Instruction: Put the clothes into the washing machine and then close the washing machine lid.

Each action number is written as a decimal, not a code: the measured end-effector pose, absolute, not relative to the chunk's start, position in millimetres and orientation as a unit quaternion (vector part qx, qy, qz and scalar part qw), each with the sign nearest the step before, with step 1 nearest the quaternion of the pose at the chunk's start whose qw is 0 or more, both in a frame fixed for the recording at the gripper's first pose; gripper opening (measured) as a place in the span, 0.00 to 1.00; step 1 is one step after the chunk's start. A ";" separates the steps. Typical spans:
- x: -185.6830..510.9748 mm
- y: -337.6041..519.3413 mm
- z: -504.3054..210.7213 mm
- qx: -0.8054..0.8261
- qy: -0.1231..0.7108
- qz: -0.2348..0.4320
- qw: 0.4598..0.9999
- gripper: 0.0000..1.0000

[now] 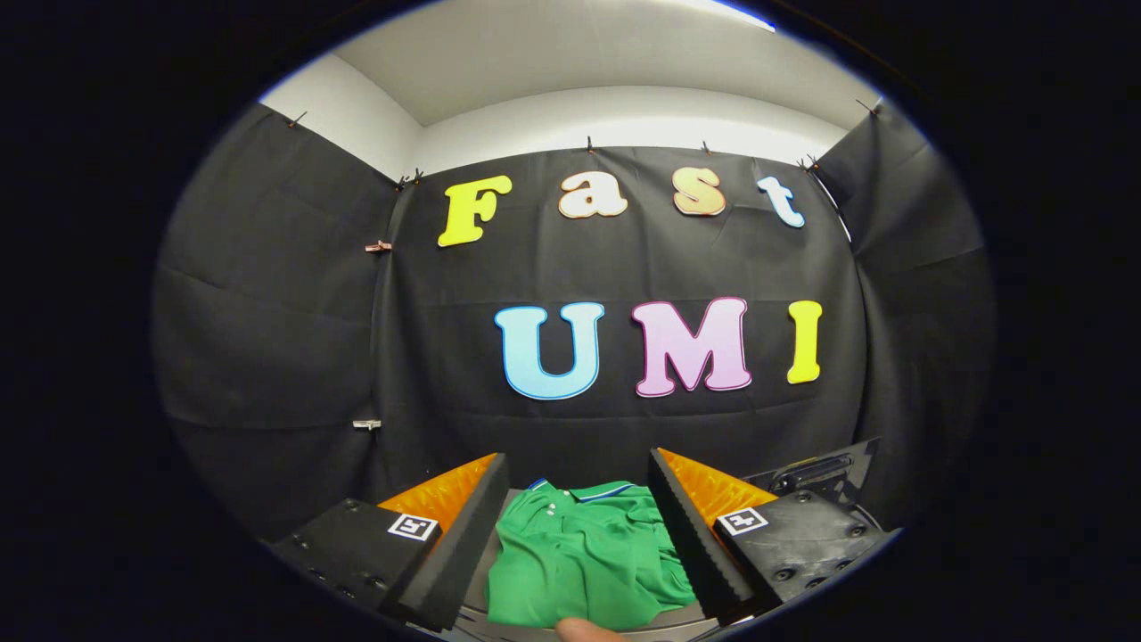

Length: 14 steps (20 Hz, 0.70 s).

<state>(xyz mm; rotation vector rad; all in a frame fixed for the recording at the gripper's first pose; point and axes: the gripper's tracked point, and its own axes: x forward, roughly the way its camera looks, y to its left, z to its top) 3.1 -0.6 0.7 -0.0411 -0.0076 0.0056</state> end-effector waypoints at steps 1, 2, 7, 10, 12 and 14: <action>2.9 1.4 -2.1 -0.021 0.001 0.003 1.000 0.98; 3.0 2.9 -4.0 -0.025 0.004 0.005 1.000 0.98; 10.3 12.7 -3.0 -0.038 -0.002 0.014 0.999 0.98; 20.8 11.3 -11.0 -0.032 0.017 0.006 0.999 0.98; 31.3 6.5 -11.7 -0.025 0.025 -0.008 0.999 0.98; 41.4 2.3 -15.2 -0.024 0.034 -0.018 0.999 0.98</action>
